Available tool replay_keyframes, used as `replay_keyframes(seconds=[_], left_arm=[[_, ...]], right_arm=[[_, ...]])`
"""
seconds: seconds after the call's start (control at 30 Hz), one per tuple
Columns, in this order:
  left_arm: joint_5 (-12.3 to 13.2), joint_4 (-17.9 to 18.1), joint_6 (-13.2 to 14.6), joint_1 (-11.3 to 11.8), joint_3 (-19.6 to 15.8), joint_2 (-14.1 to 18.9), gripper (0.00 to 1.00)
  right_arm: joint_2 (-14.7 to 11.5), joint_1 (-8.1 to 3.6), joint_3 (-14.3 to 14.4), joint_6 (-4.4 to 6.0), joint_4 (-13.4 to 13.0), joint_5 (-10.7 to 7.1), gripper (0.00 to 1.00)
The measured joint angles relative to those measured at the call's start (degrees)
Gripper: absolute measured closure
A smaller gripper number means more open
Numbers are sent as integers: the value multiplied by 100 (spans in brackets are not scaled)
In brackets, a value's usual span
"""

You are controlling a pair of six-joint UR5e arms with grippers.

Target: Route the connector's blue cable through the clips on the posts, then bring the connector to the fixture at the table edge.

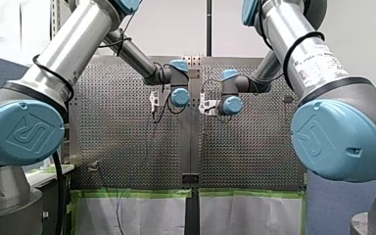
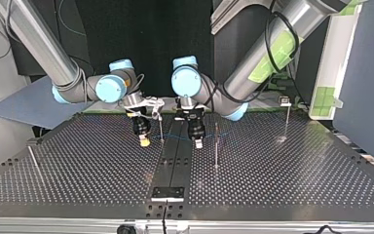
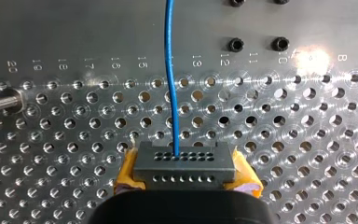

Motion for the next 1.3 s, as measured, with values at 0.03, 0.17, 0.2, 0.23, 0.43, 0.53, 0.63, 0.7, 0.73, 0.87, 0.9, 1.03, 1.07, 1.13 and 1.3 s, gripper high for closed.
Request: replay_keyframes(seconds=[0.03, 0.17, 0.2, 0.23, 0.43, 0.53, 0.63, 0.7, 0.73, 0.87, 0.9, 1.03, 1.07, 1.13, 1.3], left_arm=[[-1, 0, 1, -3, -5, 0, 100], [-2, 13, 14, -7, -59, 0, 100], [1, 21, 17, -4, -86, 0, 100], [4, 34, 18, -2, -110, 0, 100], [18, 115, 24, -4, -234, 0, 100], [32, 124, 33, -15, -273, 0, 100], [65, 151, 37, -19, -333, 0, 100], [82, 185, 42, -20, -387, 0, 100], [94, 199, 43, -21, -414, 0, 100], [170, 296, 46, -28, -560, 0, 100], [186, 325, 47, -29, -605, -1, 100], [248, 379, 47, -35, -729, -4, 100], [268, 389, 47, -37, -753, -5, 100], [306, 409, 47, -40, -804, -7, 100], [360, 476, 47, -78, -930, -7, 100]], right_arm=[[0, -1, 0, 0, -1, 0, 100], [0, -2, -1, 0, 6, 0, 100], [0, -2, 0, 0, 8, 0, 100], [0, -2, -1, 0, 13, 1, 100], [0, -2, 0, -19, 99, 31, 100], [0, -2, 0, -72, 194, 104, 100], [-1, -2, 2, -158, 329, 229, 100], [-1, -1, 2, -206, 417, 321, 100], [-2, 1, 2, -236, 469, 383, 100], [-6, 15, 9, -346, 641, 582, 100], [-8, 19, 13, -371, 676, 625, 100], [-23, 33, 35, -477, 798, 790, 100], [-33, 36, 53, -502, 826, 829, 100], [-60, 39, 99, -524, 834, 868, 100], [-184, 42, 285, -538, 707, 901, 100]])
